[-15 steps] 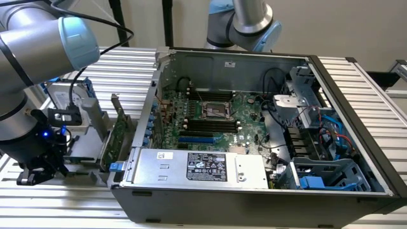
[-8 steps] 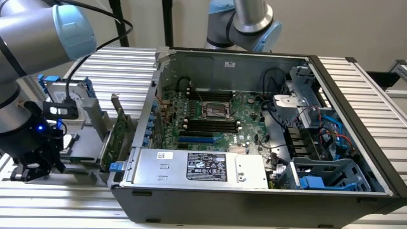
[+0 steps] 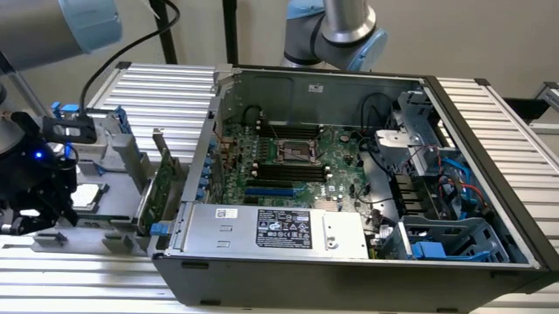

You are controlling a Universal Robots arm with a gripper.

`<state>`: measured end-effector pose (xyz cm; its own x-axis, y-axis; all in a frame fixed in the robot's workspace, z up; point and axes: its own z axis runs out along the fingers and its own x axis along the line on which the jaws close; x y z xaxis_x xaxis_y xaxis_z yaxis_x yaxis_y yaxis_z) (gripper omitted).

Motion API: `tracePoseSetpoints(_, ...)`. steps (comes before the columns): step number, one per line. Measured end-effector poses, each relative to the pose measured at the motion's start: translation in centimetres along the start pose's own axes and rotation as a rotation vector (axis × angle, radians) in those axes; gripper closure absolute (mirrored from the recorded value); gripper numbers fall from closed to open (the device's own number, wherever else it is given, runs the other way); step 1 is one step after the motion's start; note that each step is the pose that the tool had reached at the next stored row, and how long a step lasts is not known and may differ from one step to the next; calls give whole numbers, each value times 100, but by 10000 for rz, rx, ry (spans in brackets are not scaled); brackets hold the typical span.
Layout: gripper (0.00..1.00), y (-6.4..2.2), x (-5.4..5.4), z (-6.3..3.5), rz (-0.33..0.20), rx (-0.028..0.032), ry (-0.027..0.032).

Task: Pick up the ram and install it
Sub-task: 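Pick up the ram and move it above insertion slot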

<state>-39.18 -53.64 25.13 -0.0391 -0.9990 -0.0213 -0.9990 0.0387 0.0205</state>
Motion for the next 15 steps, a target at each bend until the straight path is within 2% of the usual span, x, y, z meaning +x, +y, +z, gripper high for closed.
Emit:
tracePoseSetpoints(9,100,-33,-10,-406,-1,1,0)
tracePoseSetpoints(12,100,-70,-15,-547,0,0,0)
tracePoseSetpoints(15,100,-151,-22,-682,-1,2,-1)
